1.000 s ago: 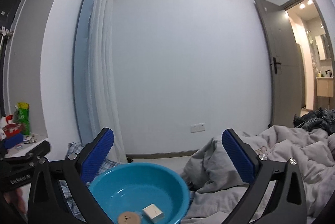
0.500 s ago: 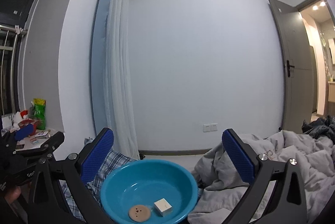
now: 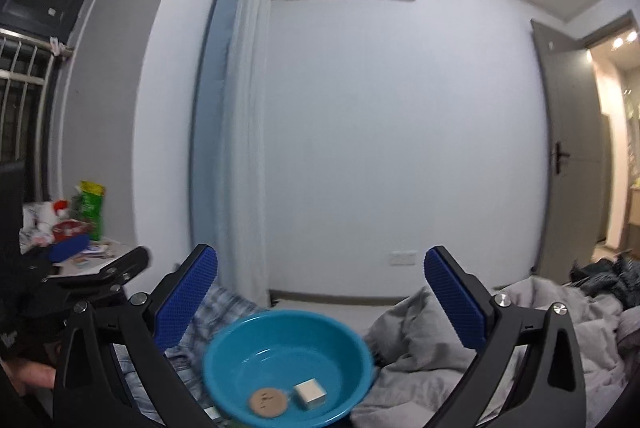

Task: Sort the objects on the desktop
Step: 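Move both open tools down toward the pile of boxes beside the basin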

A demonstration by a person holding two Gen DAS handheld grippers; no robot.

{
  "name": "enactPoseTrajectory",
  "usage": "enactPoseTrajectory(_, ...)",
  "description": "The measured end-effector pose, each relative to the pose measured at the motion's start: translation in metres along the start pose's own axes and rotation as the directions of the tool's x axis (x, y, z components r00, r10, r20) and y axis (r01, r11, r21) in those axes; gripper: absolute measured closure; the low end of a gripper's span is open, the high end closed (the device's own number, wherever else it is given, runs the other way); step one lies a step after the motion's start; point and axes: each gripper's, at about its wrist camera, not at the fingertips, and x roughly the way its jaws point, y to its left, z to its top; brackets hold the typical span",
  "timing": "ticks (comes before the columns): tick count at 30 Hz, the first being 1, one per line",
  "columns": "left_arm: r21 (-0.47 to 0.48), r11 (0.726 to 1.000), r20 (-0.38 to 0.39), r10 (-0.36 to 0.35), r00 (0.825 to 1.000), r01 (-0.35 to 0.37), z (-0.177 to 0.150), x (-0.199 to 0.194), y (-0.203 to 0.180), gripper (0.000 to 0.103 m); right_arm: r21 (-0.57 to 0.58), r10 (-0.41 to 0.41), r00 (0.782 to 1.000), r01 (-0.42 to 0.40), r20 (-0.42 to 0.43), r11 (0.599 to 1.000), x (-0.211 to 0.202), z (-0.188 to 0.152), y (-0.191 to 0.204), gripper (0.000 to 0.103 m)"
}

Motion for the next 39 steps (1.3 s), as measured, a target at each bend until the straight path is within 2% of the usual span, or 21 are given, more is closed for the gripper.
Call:
enactPoseTrajectory(3,0.011,0.999,-0.029,0.045,0.999,-0.045,0.0,-0.008,-0.001,0.0,0.016,0.002,1.0,-0.002,-0.019,1.0,-0.003,-0.001,0.001,0.0)
enactPoseTrajectory(7,0.052,0.992,-0.023,0.114,0.993,-0.113,-0.008,-0.018,-0.002,0.0,0.01,-0.038,0.999,0.038,-0.033,0.999,-0.011,-0.005,0.002,0.0)
enactPoseTrajectory(14,0.047,0.992,-0.075,0.117,0.99,-0.113,-0.023,-0.023,0.008,0.0,0.007,-0.132,0.99,0.132,-0.049,0.991,-0.032,-0.011,0.005,0.0)
enactPoseTrajectory(18,0.029,0.994,-0.109,0.107,0.988,-0.104,-0.041,-0.025,0.017,0.0,-0.017,-0.202,0.978,0.201,-0.058,0.979,-0.038,-0.028,0.008,0.0)
enactPoseTrajectory(20,0.02,0.998,-0.149,0.065,0.987,-0.063,-0.051,-0.023,0.021,0.0,-0.009,-0.233,0.969,0.233,-0.083,0.972,-0.038,-0.037,0.009,0.0)
enactPoseTrajectory(22,0.026,0.997,-0.173,0.071,0.982,-0.068,-0.061,-0.021,0.023,0.0,-0.014,-0.253,0.959,0.253,-0.127,0.967,-0.035,-0.049,0.008,0.0)
enactPoseTrajectory(27,0.117,0.986,-0.233,0.143,0.962,-0.118,-0.092,-0.017,0.018,0.0,-0.003,-0.185,0.948,0.191,-0.26,0.982,-0.031,-0.085,0.007,0.0)
enactPoseTrajectory(32,0.102,0.991,-0.339,0.112,0.934,-0.082,-0.118,-0.01,0.022,0.0,0.018,-0.103,0.925,0.118,-0.365,0.993,-0.034,-0.113,0.008,0.0)
enactPoseTrajectory(38,0.098,0.992,-0.414,0.119,0.903,-0.086,-0.147,-0.001,0.028,0.0,-0.029,-0.127,0.9,0.126,-0.416,0.992,-0.033,-0.133,0.016,0.001)
enactPoseTrajectory(39,0.099,0.991,-0.423,0.123,0.898,-0.089,-0.151,0.001,0.03,0.0,-0.031,-0.127,0.897,0.126,-0.424,0.992,-0.033,-0.136,0.017,0.003)
